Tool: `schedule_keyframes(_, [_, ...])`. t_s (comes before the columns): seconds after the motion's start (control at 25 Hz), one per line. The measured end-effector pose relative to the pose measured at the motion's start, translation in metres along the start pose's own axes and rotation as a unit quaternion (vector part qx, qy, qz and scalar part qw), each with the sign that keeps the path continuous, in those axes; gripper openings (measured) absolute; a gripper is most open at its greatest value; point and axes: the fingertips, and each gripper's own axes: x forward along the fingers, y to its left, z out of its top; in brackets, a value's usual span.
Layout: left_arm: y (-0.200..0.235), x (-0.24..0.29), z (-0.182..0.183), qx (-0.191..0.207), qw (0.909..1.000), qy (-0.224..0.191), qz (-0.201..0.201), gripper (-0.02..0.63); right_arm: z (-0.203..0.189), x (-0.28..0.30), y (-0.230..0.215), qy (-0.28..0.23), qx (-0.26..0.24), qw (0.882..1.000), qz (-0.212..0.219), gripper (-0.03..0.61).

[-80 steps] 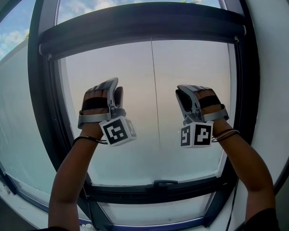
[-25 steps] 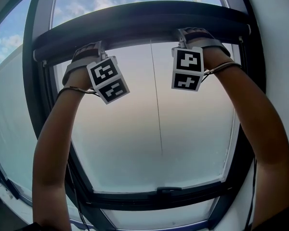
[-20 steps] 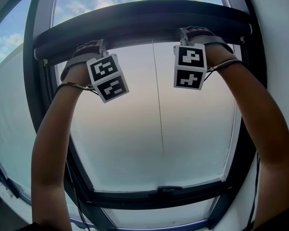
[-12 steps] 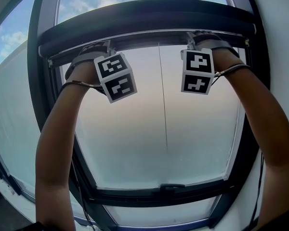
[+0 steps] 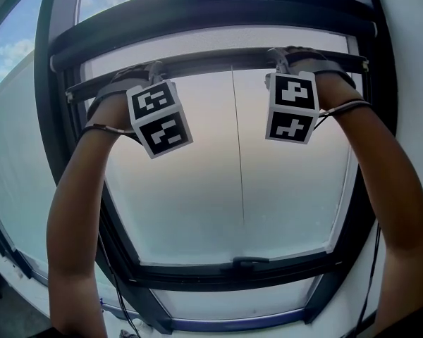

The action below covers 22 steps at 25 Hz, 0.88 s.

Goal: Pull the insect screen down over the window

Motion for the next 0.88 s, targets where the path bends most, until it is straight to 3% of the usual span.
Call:
schedule_keyframes(0.32, [-0.026, -0.008, -0.004, -0.002, 0.9991, -0.009, -0.042, 0.324, 0.006, -0.009, 0.028, 0.003, -0.006, 0.999, 0.047, 0.193])
schedule_keyframes(0.48, [-0.033, -0.011, 0.000, -0.010, 0.9987, -0.023, -0.043, 0.279, 0.003, -0.013, 0.037, 0.000, -0.010, 0.998, 0.057, 0.193])
schedule_keyframes(0.88, [-0.097, -0.023, -0.003, 0.008, 0.9922, -0.026, -0.122, 0.279, 0.008, -0.031, 0.100, 0.005, -0.038, 0.992, 0.117, 0.193])
